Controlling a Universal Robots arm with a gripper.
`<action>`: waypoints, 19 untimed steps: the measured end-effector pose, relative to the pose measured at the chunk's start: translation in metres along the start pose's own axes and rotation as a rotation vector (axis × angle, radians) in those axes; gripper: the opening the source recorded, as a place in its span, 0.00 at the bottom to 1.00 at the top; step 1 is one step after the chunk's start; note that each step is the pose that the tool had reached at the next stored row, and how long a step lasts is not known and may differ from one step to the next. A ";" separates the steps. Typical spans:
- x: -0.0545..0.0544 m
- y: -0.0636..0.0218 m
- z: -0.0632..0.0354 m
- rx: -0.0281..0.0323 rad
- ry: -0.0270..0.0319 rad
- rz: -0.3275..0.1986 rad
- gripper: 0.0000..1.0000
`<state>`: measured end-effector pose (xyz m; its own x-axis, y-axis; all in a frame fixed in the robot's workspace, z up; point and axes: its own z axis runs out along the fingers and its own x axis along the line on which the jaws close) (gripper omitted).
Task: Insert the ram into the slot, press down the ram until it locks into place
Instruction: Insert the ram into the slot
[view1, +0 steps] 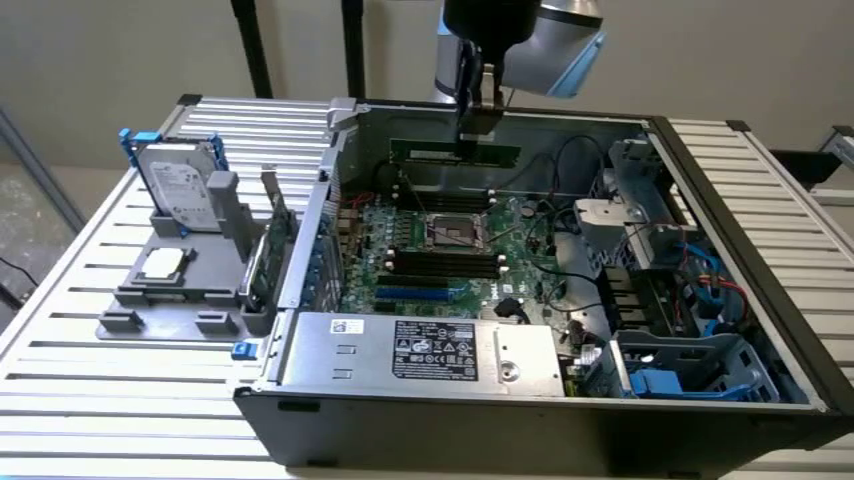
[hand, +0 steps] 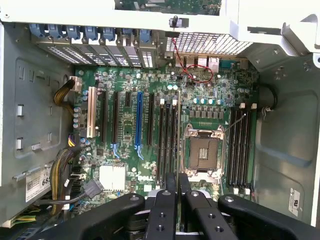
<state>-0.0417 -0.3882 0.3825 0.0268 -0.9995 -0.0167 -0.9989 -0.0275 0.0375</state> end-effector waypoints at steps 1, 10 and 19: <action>0.000 0.0000 0.0006 0.0007 0.0001 0.000 0.13; 0.001 -0.0006 0.0167 0.0120 -0.0003 0.030 0.13; 0.003 -0.0034 0.0329 0.0163 -0.0007 0.040 0.13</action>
<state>-0.0394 -0.3910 0.3495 -0.0136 -0.9998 -0.0162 -0.9997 0.0133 0.0219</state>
